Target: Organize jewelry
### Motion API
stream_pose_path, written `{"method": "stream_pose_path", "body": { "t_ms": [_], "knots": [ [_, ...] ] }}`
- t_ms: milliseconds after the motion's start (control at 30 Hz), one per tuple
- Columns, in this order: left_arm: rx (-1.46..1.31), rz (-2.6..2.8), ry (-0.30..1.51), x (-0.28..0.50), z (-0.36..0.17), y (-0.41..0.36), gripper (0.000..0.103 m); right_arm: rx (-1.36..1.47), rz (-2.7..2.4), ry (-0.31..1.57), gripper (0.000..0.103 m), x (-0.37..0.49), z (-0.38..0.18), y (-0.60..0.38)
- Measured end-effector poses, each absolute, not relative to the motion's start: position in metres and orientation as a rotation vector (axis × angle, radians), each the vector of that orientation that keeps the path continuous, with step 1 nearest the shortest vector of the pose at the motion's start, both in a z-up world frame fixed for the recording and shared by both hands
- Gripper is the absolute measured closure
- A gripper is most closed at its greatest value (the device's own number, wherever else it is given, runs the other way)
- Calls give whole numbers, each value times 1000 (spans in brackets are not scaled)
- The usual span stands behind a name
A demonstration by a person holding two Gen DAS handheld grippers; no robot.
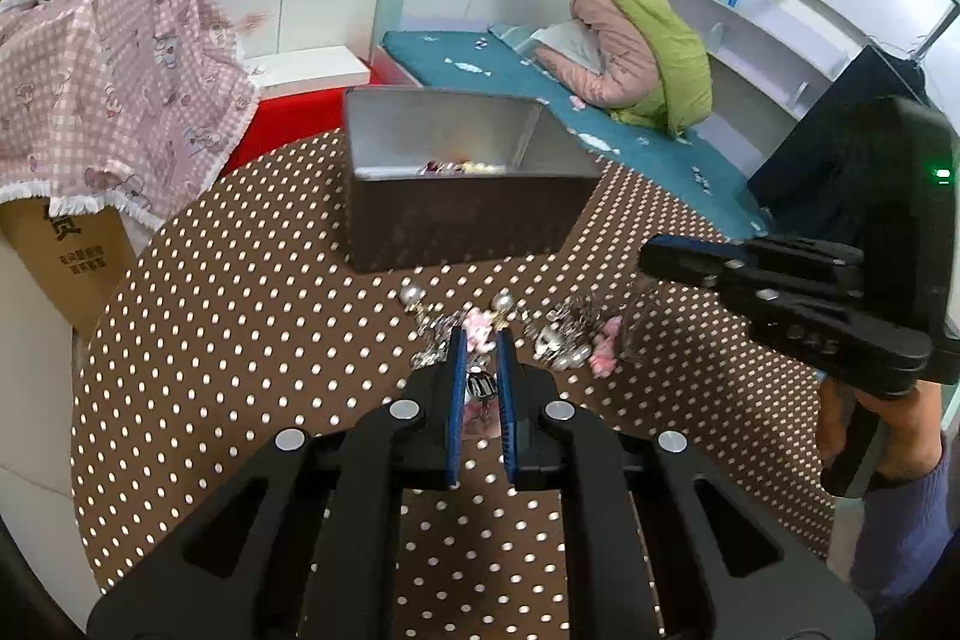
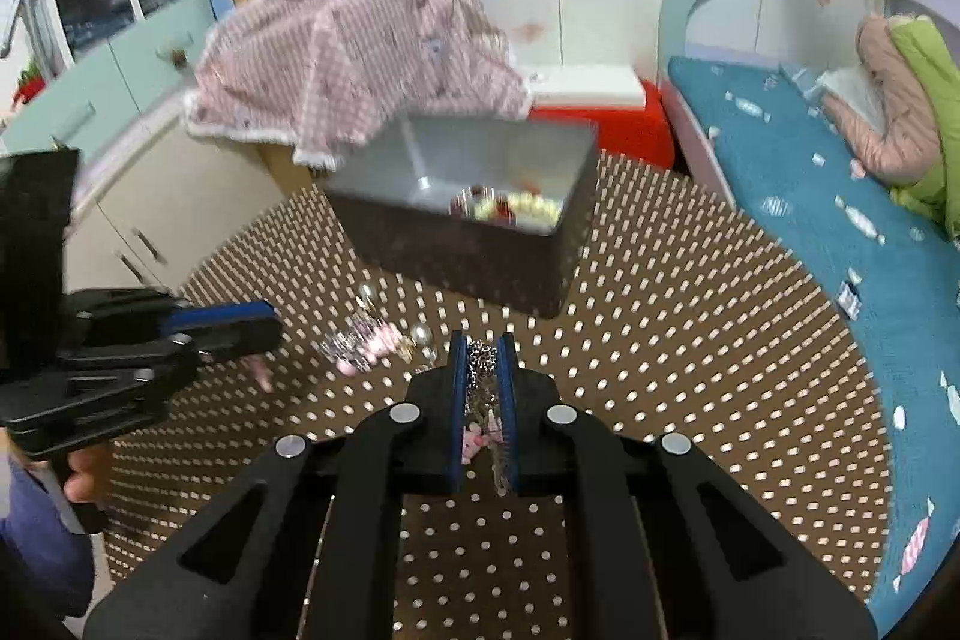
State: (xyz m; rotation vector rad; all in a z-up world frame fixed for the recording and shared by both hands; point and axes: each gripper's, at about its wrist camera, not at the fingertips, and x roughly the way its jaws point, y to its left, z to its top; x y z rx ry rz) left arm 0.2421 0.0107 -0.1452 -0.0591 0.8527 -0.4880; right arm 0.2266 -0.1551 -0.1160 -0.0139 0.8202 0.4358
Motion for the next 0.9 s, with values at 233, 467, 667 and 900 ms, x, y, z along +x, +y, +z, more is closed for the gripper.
{"method": "stream_pose_path", "body": {
  "t_ms": [233,467,667,900],
  "knots": [
    [-73,-526,812,247,-108,4,93,-15,467,705,94,207,-58,-155],
    [-76,-558,772,260,-66,-6,93,-34,463,628,94,211,-17,-151],
    [-48,-544,738,276,-36,-14,93,-58,459,556,94,222,17,-145],
    [-47,-531,693,304,-2,-21,93,-50,455,497,94,246,46,-141]
  ]
}}
